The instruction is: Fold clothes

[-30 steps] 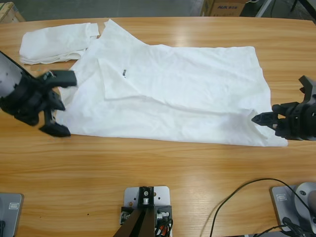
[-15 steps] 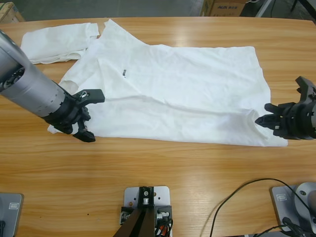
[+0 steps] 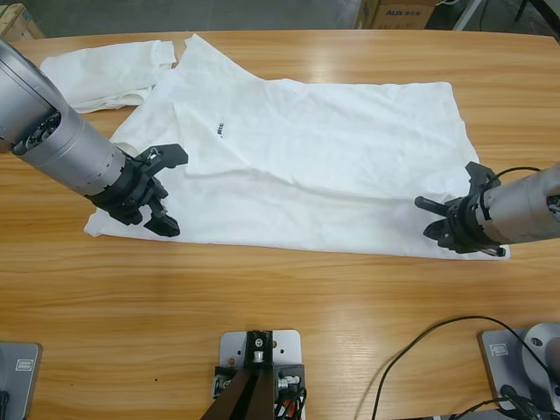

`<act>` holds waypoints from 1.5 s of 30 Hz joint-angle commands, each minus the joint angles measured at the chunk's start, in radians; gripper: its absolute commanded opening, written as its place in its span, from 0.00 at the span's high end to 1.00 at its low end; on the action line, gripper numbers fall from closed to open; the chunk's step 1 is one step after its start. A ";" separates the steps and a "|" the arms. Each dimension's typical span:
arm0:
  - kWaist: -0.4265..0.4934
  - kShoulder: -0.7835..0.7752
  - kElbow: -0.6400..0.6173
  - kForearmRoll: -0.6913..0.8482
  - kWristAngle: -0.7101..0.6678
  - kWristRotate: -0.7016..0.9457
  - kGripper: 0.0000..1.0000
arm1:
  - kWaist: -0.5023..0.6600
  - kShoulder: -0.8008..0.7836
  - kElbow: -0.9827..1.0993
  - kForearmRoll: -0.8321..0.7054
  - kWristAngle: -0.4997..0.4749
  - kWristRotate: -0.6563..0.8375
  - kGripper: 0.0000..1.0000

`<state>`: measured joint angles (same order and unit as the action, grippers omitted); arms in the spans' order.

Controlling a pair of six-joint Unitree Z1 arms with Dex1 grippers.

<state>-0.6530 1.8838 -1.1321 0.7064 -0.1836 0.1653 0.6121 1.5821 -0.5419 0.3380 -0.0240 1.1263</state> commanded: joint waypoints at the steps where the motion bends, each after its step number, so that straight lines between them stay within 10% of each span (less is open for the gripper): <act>1: 0.010 0.080 0.003 -0.013 0.013 -0.015 0.27 | -0.049 0.046 0.003 0.018 -0.038 0.015 1.00; 22: 0.027 0.078 0.008 -0.019 0.013 -0.013 0.27 | -0.190 0.112 -0.118 0.083 -0.227 -0.154 1.00; 32: 0.032 0.045 0.035 -0.015 0.016 -0.013 0.27 | -0.384 0.243 -0.176 -0.220 -0.252 -0.527 1.00; 41: 0.064 -0.014 0.029 -0.020 0.044 -0.078 0.26 | -0.412 -0.160 -0.220 -0.030 -0.174 -0.625 1.00; 45: 0.145 -0.075 -0.046 -0.034 0.051 -0.106 0.25 | -0.365 -0.305 -0.221 0.110 0.006 -0.629 0.60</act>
<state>-0.6114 1.8997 -1.1256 0.6977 -0.1574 0.1138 0.2124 1.5535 -0.7544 0.2530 -0.2188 0.5154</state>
